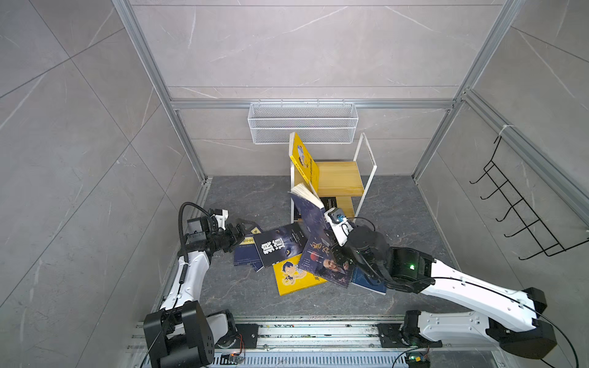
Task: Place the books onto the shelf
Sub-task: 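Carry the purple book with the right gripper toward the wooden shelf, then stand the purple book on the shelf beside the yellow book, release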
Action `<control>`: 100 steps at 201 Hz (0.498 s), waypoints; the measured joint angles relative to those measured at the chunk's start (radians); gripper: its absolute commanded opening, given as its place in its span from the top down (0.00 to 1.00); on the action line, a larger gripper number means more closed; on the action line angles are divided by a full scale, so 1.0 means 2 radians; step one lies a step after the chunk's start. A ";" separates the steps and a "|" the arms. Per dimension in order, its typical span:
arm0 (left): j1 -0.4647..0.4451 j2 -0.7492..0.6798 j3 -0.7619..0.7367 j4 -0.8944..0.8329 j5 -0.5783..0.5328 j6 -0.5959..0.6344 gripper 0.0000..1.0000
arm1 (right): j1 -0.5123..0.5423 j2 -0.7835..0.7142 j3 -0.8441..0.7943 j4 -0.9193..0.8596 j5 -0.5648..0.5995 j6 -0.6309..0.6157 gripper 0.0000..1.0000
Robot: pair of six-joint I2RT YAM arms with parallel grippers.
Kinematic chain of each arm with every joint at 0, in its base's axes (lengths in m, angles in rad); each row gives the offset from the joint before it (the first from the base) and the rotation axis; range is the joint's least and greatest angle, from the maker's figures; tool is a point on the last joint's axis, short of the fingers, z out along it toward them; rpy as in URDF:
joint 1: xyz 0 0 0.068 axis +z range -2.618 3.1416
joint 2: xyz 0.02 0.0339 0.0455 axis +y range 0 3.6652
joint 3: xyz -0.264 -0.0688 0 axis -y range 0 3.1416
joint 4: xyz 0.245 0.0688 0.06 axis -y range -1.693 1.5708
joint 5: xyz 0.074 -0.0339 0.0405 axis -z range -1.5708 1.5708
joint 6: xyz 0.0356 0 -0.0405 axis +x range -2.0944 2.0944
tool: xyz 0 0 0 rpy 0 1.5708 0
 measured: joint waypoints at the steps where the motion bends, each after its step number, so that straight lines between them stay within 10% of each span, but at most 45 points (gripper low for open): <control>1: 0.000 0.000 0.000 0.000 0.000 0.000 0.00 | 0.000 -0.001 0.000 0.000 0.001 0.000 1.00; 100: 0.000 -0.002 0.015 -0.027 -0.031 0.037 0.00 | -0.120 0.015 0.025 0.097 0.073 -0.002 1.00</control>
